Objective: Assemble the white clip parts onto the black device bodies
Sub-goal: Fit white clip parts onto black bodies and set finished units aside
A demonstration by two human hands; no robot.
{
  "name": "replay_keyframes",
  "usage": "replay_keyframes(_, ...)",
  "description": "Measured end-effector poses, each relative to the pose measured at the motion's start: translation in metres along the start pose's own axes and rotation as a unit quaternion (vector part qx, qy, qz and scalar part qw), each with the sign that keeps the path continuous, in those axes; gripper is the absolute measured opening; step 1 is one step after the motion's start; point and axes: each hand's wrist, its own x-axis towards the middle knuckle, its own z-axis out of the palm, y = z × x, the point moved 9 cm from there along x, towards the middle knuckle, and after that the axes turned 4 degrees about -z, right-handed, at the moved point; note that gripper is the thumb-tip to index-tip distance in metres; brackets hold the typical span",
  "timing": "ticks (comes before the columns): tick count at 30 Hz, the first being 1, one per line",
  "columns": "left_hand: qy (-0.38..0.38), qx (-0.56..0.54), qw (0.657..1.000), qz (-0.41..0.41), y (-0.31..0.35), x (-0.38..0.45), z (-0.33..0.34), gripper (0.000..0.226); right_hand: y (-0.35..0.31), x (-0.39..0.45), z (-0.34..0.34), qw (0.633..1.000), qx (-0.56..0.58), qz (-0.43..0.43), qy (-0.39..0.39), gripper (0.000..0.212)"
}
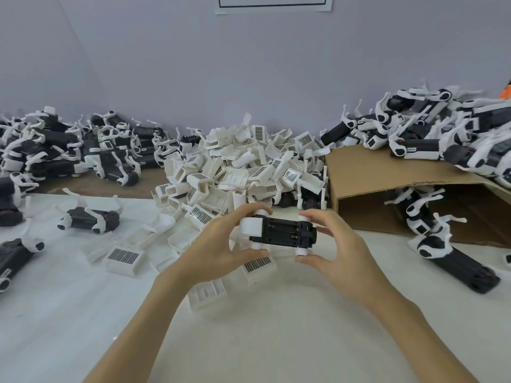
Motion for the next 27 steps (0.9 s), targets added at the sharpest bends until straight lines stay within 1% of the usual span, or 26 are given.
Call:
replay_keyframes(4,-0.006,-0.04,0.999,-0.005,-0.002,-0.001,-0.003,0.063,-0.01,0.0,-0.001,1.0,0.012,-0.011,0.008,0.07)
replay_keyframes(6,0.005,-0.069,0.997,-0.021,-0.005,-0.001,-0.006,0.061,-0.012,0.0,0.002,0.998,0.069,-0.004,-0.004,0.073)
replay_keyframes(7,0.02,-0.082,0.996,-0.03,-0.006,-0.001,-0.009,0.059,-0.014,0.0,0.002,0.995,0.101,-0.004,-0.006,0.072)
replay_keyframes(8,0.043,-0.089,0.995,-0.034,-0.006,-0.001,-0.011,0.057,-0.015,0.001,-0.001,0.992,0.124,-0.007,0.004,0.066)
replay_keyframes(10,0.1,-0.09,0.991,-0.025,-0.002,-0.002,-0.015,0.054,-0.013,0.0,-0.009,0.988,0.143,-0.008,0.056,0.047)
replay_keyframes(12,0.151,-0.08,0.985,-0.007,0.006,-0.003,-0.013,0.054,-0.002,-0.003,-0.01,0.981,0.167,0.02,0.091,0.047)
replay_keyframes(14,0.183,-0.052,0.982,0.005,0.015,-0.005,-0.009,0.058,0.007,-0.005,-0.001,0.977,0.183,0.059,0.091,0.049)
replay_keyframes(15,0.188,-0.038,0.981,0.014,0.02,-0.005,-0.006,0.059,0.008,-0.005,0.003,0.979,0.173,0.067,0.088,0.048)
replay_keyframes(16,0.185,-0.027,0.982,0.024,0.024,-0.006,-0.001,0.06,0.007,-0.006,0.007,0.982,0.159,0.067,0.082,0.049)
replay_keyframes(17,0.177,-0.016,0.983,0.034,0.028,-0.006,0.004,0.061,0.005,-0.005,0.013,0.985,0.149,0.057,0.063,0.055)
replay_keyframes(19,0.158,-0.01,0.986,0.05,0.036,-0.006,0.014,0.064,-0.005,-0.004,0.027,0.993,0.114,0.007,0.008,0.073)
replay_keyframes(20,0.151,-0.017,0.987,0.055,0.039,-0.007,0.018,0.064,-0.008,-0.004,0.032,0.995,0.098,-0.019,-0.008,0.078)
replay_keyframes(22,0.134,-0.035,0.988,0.061,0.045,-0.008,0.025,0.062,-0.007,-0.004,0.032,0.994,0.1,-0.034,0.001,0.074)
replay_keyframes(24,0.116,-0.045,0.99,0.059,0.049,-0.009,0.03,0.051,-0.004,-0.005,0.028,0.994,0.104,-0.035,0.017,0.067)
replay_keyframes(27,0.101,-0.077,0.991,0.034,0.049,-0.008,0.031,0.034,-0.002,-0.007,0.027,0.995,0.099,-0.03,0.007,0.076)
